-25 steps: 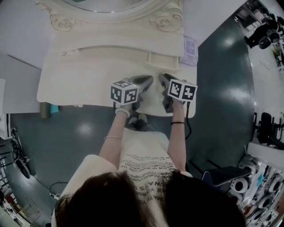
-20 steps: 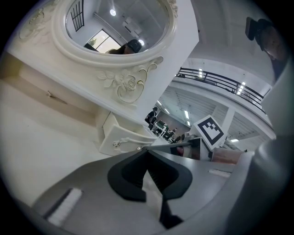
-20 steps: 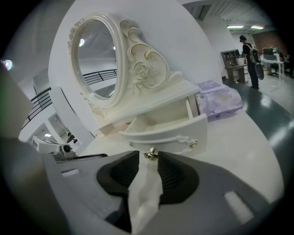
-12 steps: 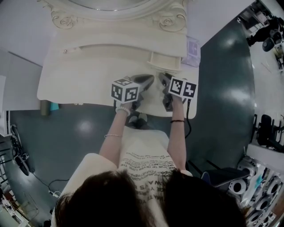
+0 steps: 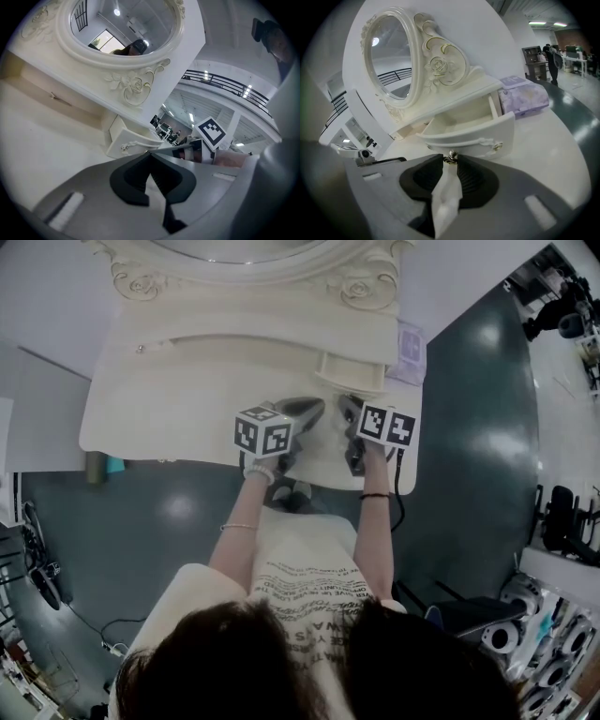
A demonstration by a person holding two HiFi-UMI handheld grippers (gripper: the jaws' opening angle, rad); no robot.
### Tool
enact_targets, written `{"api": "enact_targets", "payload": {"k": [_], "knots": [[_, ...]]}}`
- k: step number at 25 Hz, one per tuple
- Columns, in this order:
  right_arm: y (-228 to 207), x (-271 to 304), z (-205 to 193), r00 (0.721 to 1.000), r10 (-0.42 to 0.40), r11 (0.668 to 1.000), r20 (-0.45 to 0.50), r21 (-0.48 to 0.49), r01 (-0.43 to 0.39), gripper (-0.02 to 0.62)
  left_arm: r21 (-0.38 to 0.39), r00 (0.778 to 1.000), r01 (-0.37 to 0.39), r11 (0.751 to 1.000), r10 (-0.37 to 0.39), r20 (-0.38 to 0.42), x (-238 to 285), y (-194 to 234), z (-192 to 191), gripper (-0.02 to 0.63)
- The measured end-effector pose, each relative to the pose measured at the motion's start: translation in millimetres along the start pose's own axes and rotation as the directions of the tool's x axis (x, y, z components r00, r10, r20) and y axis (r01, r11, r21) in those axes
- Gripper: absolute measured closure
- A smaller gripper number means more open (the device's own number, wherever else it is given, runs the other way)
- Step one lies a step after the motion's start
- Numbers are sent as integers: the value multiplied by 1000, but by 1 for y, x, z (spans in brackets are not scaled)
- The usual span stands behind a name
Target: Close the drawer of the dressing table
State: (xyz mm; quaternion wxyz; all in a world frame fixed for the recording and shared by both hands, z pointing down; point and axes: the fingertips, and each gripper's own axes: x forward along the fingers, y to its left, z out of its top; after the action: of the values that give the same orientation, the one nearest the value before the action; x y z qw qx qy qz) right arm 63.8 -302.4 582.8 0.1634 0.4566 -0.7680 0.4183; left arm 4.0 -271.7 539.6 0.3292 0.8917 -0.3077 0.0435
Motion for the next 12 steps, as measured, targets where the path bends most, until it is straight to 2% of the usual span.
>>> {"api": "enact_targets", "payload": {"k": [12], "knots": [[-1, 3, 3, 1000, 7, 1000, -15, -13, -7, 495, 2, 1000, 9, 1000, -9, 4, 4, 3, 5, 607]]}}
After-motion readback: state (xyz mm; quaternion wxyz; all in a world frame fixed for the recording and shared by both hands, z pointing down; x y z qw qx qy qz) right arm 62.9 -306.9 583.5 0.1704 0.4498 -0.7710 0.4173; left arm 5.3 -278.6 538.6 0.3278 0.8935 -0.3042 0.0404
